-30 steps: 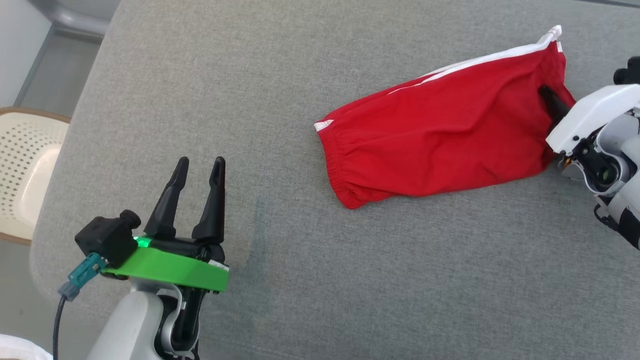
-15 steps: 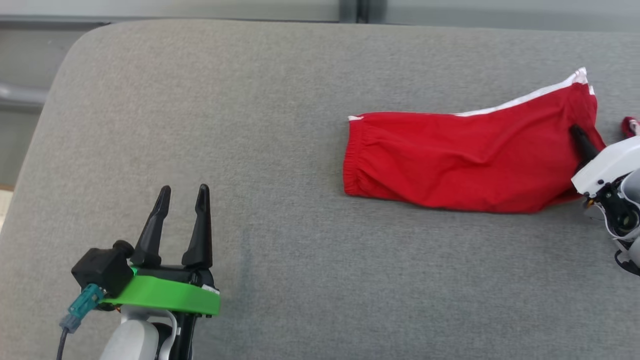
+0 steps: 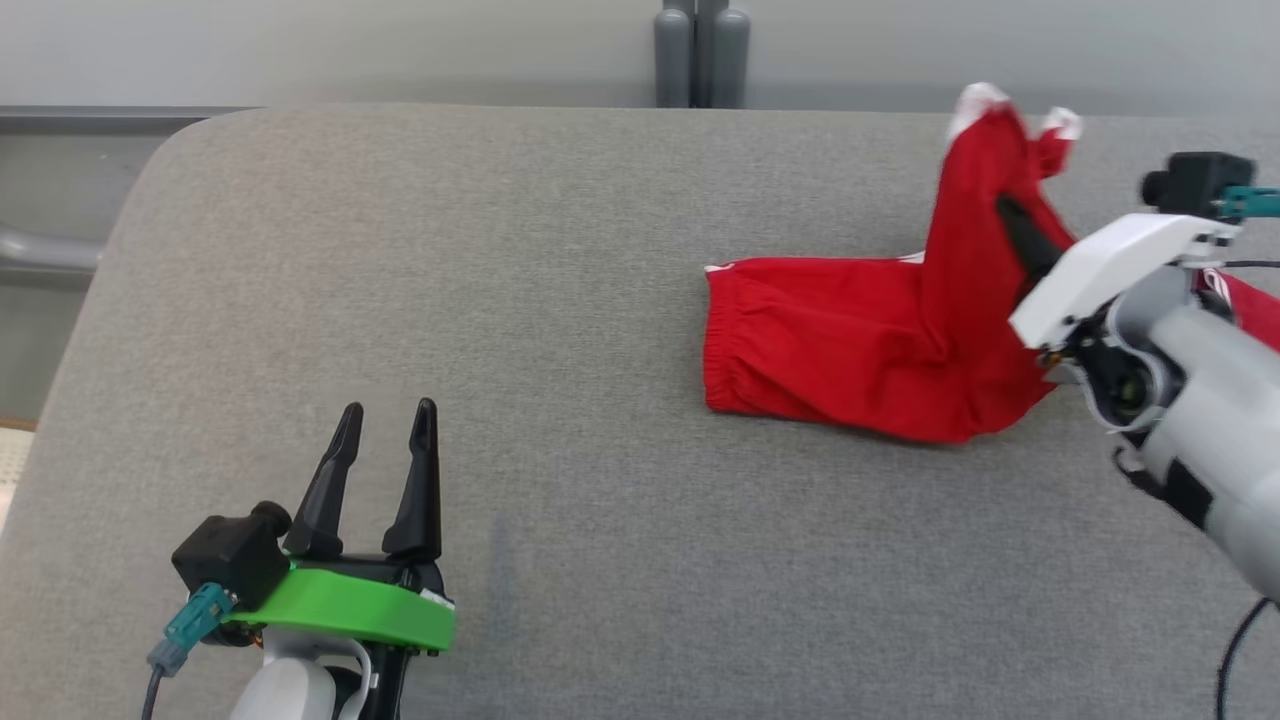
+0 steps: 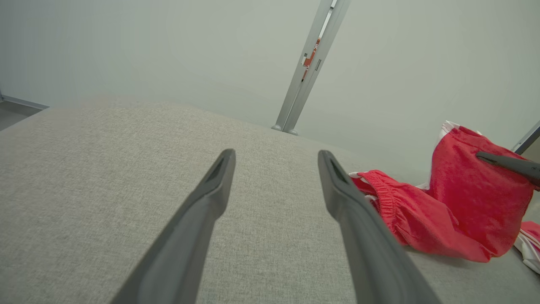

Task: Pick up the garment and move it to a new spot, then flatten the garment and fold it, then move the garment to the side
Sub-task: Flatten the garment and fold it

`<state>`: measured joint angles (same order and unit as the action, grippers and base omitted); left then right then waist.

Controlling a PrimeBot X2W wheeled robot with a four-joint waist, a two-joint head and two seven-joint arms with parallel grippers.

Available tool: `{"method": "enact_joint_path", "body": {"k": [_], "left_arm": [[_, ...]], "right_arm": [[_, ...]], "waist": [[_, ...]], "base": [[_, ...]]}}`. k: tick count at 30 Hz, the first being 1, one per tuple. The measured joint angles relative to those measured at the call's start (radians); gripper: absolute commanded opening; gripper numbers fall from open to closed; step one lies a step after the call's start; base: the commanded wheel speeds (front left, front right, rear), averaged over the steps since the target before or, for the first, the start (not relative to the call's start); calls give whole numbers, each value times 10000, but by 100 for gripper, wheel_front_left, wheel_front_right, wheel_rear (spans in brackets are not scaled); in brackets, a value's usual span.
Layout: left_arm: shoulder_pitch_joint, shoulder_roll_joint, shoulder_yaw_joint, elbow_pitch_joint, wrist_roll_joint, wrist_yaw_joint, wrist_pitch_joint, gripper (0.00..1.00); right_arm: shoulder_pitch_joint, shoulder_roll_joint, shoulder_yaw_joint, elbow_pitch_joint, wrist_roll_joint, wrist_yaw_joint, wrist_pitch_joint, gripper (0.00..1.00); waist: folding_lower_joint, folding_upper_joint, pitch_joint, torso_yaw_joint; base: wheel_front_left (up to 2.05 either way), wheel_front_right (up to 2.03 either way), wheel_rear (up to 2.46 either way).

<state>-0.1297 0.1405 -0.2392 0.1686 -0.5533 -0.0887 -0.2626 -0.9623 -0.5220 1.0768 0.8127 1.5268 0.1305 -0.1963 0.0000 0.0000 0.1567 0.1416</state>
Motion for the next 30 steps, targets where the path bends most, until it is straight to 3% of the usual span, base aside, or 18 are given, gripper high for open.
{"method": "enact_joint_path", "body": {"k": [9,17,18,19,25,30], "left_arm": [[28,-261,52,314,33,-128,2,100],[25,-368,219,468,65,-213,0,100],[24,-384,245,481,81,-222,0,100],[24,-399,286,493,88,-228,0,100],[14,-454,435,479,165,-270,0,100],[36,-458,706,370,222,-303,0,100]], "right_arm": [[-180,1952,525,1390,-48,-2,813,0],[-291,2909,865,2159,-245,0,1072,2],[-292,2991,907,2268,-263,-2,1074,84],[-292,3070,945,2339,-291,-2,1074,100],[-290,3246,947,1701,-328,0,846,100],[-269,2522,587,336,-267,0,-36,100]], "waist": [[0,0,-83,780],[0,0,-23,1321],[0,0,-6,1329],[0,0,2,1315],[0,0,-25,1049],[0,0,-133,710]], "base": [[0,0,0],[0,0,0],[0,0,0],[0,0,0],[0,0,0],[0,0,0]]}}
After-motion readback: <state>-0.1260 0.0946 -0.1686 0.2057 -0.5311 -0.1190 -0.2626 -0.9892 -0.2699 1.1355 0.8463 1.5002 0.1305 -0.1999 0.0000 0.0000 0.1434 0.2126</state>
